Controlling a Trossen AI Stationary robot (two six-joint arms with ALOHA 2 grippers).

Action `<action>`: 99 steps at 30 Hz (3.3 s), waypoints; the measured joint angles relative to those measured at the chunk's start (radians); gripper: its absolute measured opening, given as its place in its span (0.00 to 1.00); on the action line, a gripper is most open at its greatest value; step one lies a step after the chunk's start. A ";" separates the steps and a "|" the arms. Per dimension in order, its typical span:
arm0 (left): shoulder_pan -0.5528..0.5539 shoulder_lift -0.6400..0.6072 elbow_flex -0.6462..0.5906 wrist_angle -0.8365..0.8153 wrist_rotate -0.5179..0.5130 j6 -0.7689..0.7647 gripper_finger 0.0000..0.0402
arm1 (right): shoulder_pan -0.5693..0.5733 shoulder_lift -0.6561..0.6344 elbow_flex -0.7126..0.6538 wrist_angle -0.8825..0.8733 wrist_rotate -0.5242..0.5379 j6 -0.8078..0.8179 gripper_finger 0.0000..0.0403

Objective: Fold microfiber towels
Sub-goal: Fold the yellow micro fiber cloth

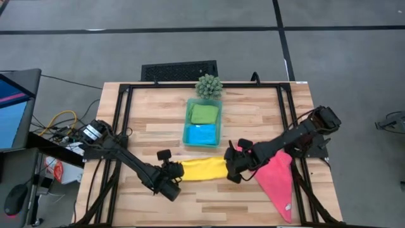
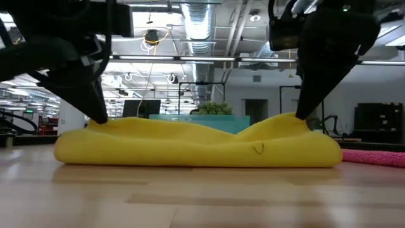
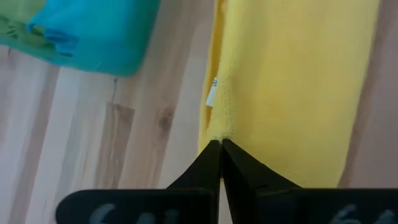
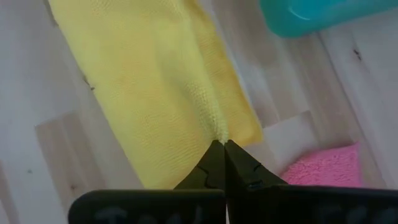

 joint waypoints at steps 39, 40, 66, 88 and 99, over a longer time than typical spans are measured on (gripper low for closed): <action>-0.011 -0.316 -0.252 0.463 -0.132 -0.072 0.07 | -0.042 -0.071 -0.066 0.276 0.014 -0.071 0.24; -0.009 -0.325 -0.295 0.545 -0.101 -0.055 0.04 | -0.042 -0.071 -0.084 0.297 0.013 -0.063 0.23; 0.149 -0.155 -0.518 0.870 0.104 -0.046 0.00 | -0.060 -0.070 -0.366 0.462 0.000 0.127 0.17; 0.116 -0.356 -0.429 0.816 0.119 -0.051 0.00 | 0.069 -0.114 -0.333 0.635 0.114 0.156 0.17; 0.063 -0.117 -0.430 0.927 0.141 -0.077 0.00 | 0.142 0.080 -0.331 0.696 0.090 0.318 0.17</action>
